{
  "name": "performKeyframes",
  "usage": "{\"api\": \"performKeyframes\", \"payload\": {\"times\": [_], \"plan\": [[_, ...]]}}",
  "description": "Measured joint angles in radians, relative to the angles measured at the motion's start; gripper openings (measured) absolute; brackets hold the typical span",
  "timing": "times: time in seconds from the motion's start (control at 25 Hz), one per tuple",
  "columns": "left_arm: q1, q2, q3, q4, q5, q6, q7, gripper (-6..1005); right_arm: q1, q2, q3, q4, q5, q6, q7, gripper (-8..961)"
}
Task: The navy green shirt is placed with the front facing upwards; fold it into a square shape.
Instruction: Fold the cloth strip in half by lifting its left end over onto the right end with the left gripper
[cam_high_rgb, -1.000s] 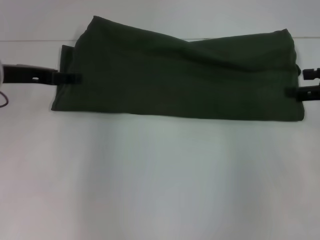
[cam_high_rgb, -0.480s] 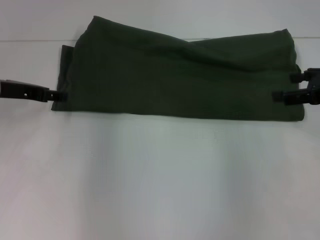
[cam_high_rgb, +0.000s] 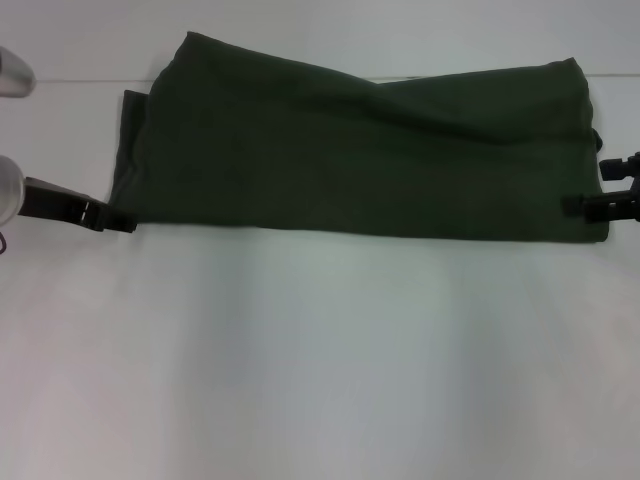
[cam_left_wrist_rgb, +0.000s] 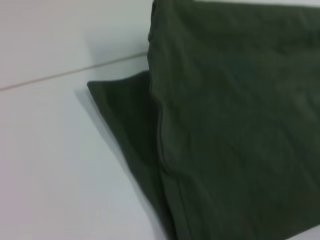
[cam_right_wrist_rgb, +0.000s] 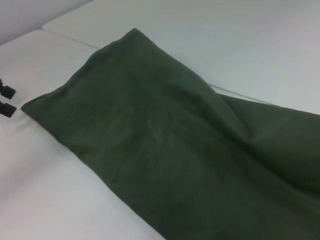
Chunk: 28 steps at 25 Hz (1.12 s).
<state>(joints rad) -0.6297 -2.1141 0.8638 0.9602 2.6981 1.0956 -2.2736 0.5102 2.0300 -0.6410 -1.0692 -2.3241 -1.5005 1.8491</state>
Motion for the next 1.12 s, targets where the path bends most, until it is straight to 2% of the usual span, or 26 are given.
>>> {"api": "performKeyframes", "payload": {"times": [0.16, 0.28, 0.4, 0.52, 0.84, 1.12], "plan": [[-0.012, -0.019, 0.001, -0.01, 0.057, -0.044, -0.001, 793, 0.003, 0.008, -0.004, 0.007, 0.003, -0.012, -0.031, 910], [-0.016, -0.028, 0.001, -0.019, 0.089, -0.068, -0.003, 793, 0.011, 0.025, -0.005, 0.012, 0.007, -0.034, -0.078, 910], [-0.02, -0.033, 0.001, -0.026, 0.102, -0.082, -0.005, 793, 0.018, 0.044, -0.008, 0.016, 0.009, -0.077, -0.136, 909], [-0.023, -0.034, 0.002, -0.031, 0.105, -0.085, -0.007, 793, 0.021, 0.054, -0.009, 0.025, 0.018, -0.112, -0.183, 909], [-0.022, -0.038, 0.02, -0.038, 0.106, -0.113, -0.003, 778, 0.021, 0.054, -0.011, 0.068, 0.072, -0.159, -0.249, 909], [-0.036, -0.032, 0.027, -0.09, 0.136, -0.173, -0.007, 730, 0.023, 0.055, -0.013, 0.08, 0.072, -0.158, -0.254, 909]]}}
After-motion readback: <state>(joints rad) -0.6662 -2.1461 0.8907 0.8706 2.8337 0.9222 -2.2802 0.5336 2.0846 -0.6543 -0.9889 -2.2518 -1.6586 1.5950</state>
